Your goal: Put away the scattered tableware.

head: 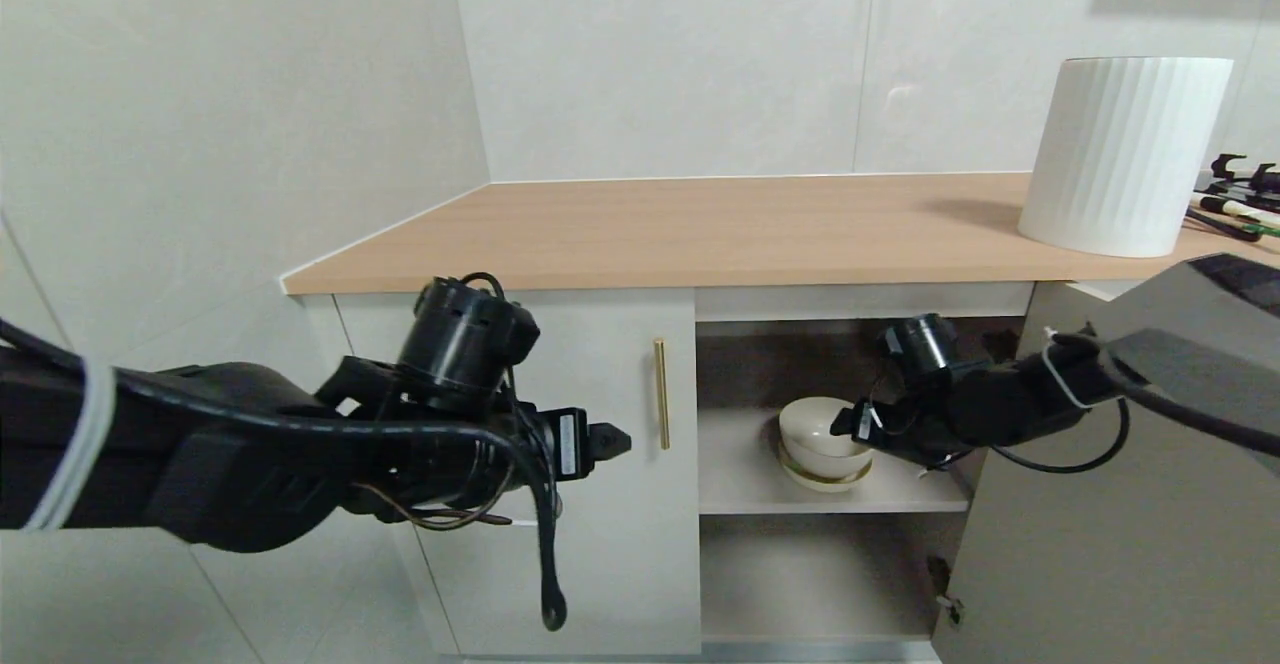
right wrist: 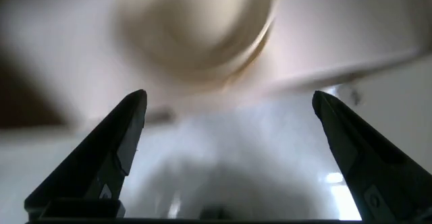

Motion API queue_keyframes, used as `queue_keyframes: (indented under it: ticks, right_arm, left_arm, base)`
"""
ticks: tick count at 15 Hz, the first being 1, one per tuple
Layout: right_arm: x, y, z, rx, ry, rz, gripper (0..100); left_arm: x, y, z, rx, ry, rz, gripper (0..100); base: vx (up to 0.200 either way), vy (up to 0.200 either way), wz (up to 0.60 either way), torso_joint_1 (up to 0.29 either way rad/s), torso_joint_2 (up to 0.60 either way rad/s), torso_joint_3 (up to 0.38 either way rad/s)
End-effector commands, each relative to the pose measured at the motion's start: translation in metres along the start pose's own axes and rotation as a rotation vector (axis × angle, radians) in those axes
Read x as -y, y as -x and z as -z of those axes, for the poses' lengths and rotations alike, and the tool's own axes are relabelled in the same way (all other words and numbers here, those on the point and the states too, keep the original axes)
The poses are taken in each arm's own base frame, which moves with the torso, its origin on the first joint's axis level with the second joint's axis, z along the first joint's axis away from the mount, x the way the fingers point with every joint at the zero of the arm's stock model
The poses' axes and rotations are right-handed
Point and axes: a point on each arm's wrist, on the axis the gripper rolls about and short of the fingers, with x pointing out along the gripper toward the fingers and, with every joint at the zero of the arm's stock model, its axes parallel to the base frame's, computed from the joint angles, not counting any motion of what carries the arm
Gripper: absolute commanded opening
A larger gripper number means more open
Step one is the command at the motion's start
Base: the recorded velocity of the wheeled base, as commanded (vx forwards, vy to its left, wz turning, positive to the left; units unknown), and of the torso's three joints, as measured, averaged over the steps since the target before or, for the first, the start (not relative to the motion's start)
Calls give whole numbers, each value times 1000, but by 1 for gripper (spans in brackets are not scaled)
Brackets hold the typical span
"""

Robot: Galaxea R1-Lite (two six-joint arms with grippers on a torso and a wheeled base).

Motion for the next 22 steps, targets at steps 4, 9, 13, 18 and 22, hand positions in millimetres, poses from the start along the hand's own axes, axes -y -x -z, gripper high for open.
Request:
queue_keyframes:
  ticks: [4,9,13,18,22]
  right_arm:
    - [-6,158,19,30,152,-198,100]
    - [4,208,35,26,172,-243,100]
    - [15,222,44,28,160,-251,100]
    - [15,216,53,-4,181,-234,100]
    - [15,221,54,7,185,-241,100]
  left_arm:
    - [-18,97,2,166,-34,131,100]
    - [-30,144,27,179,-47,229,100]
    - [-32,137,26,159,-34,202,100]
    - [-32,128,26,130,-27,188,100]
    - [-32,131,25,141,-27,190,100]
  base:
    - [0,0,0,0,0,0]
    - [0,0,0,0,0,0]
    - [0,0,0,0,0,0]
    - [0,0,0,0,0,0]
    - [-150,0,0,7,2,1]
